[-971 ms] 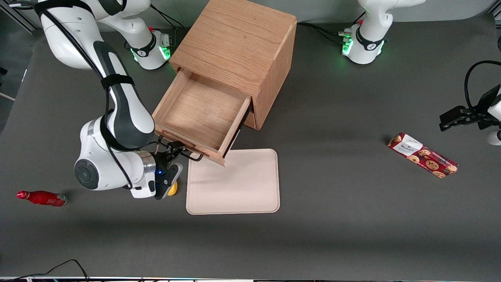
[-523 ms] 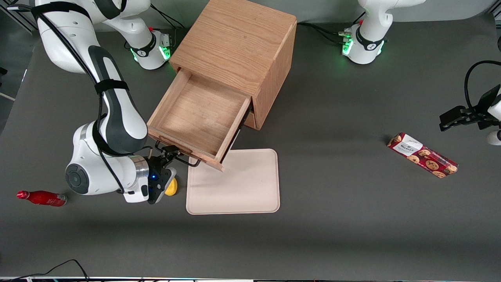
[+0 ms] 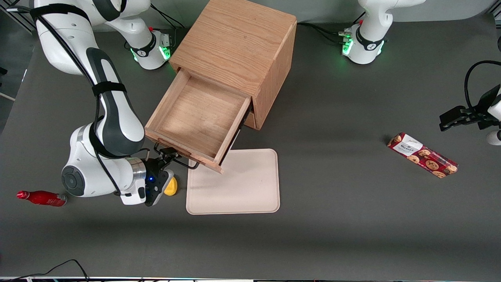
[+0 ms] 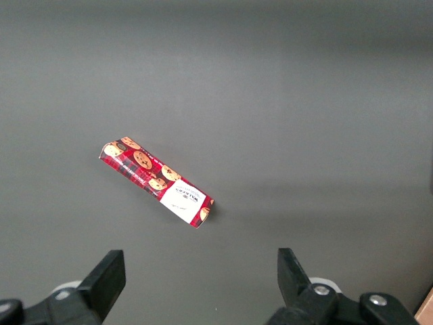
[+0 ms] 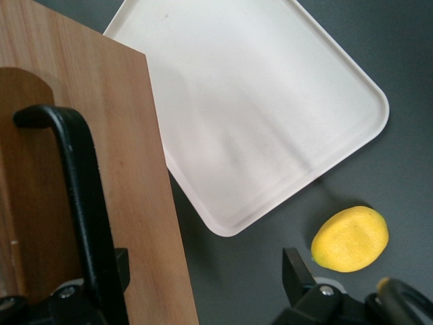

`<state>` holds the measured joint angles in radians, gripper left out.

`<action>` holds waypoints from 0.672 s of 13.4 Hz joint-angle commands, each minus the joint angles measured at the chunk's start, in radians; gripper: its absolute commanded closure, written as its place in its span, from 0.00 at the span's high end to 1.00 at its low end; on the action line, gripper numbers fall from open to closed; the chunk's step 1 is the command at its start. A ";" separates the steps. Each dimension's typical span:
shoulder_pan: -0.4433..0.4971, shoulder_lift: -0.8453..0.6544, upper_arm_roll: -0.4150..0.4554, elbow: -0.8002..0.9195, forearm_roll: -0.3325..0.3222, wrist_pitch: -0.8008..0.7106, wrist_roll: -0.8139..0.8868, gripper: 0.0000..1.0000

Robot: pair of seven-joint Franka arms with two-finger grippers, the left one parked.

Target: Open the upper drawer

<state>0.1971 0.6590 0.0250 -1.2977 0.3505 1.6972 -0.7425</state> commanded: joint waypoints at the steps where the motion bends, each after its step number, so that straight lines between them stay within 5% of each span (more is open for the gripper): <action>1: -0.021 0.037 0.016 0.061 -0.007 -0.019 -0.026 1.00; 9: -0.024 -0.002 0.033 0.086 -0.007 -0.034 -0.024 1.00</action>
<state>0.1924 0.6679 0.0383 -1.2403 0.3501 1.6895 -0.7480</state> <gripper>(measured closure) 0.000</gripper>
